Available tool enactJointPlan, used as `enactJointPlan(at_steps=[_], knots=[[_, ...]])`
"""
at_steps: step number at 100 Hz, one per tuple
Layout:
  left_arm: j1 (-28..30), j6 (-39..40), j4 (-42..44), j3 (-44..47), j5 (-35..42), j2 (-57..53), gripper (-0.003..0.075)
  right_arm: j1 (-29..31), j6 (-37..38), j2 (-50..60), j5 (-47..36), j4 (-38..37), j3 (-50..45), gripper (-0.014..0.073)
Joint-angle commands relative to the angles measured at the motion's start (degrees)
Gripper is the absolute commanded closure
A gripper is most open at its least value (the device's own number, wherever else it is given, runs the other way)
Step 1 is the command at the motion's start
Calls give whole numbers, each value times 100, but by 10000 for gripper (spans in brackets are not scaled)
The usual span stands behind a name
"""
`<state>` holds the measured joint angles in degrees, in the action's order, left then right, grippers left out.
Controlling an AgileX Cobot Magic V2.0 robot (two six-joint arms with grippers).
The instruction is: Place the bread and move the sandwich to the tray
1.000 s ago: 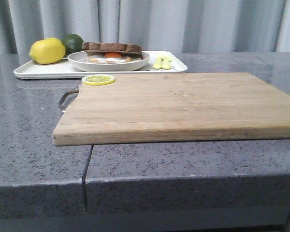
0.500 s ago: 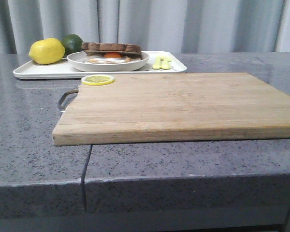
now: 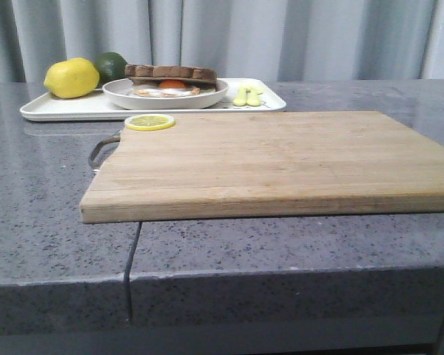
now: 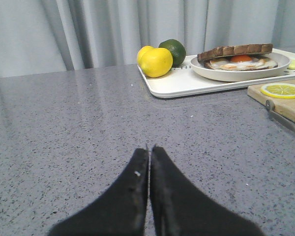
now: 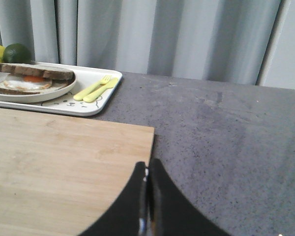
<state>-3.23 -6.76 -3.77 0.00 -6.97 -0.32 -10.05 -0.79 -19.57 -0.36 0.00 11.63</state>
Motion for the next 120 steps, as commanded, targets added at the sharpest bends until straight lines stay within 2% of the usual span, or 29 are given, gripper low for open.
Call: enactJointPlan(at_steps=[1,23,41,58,78,120], knots=[[15,0,-53,77,430,-168,740,45,79,309,-574,-161,-185,664],[15,0,-53,77,430,-168,739,141,79,1177,-558,-161,-871,664],[15,0,-53,77,430,-168,740,496,79,1700,-532,-166,-1119,664],[15,0,-53,77,430,-168,740,528,79,2126,-380,-172,-1335,664],[15,0,-53,77,430,-168,740,528,79,2130,5,-236,-1335,664],[15,0,-53,77,430,-168,740,528,79,2130,36,-229,-1335,664]])
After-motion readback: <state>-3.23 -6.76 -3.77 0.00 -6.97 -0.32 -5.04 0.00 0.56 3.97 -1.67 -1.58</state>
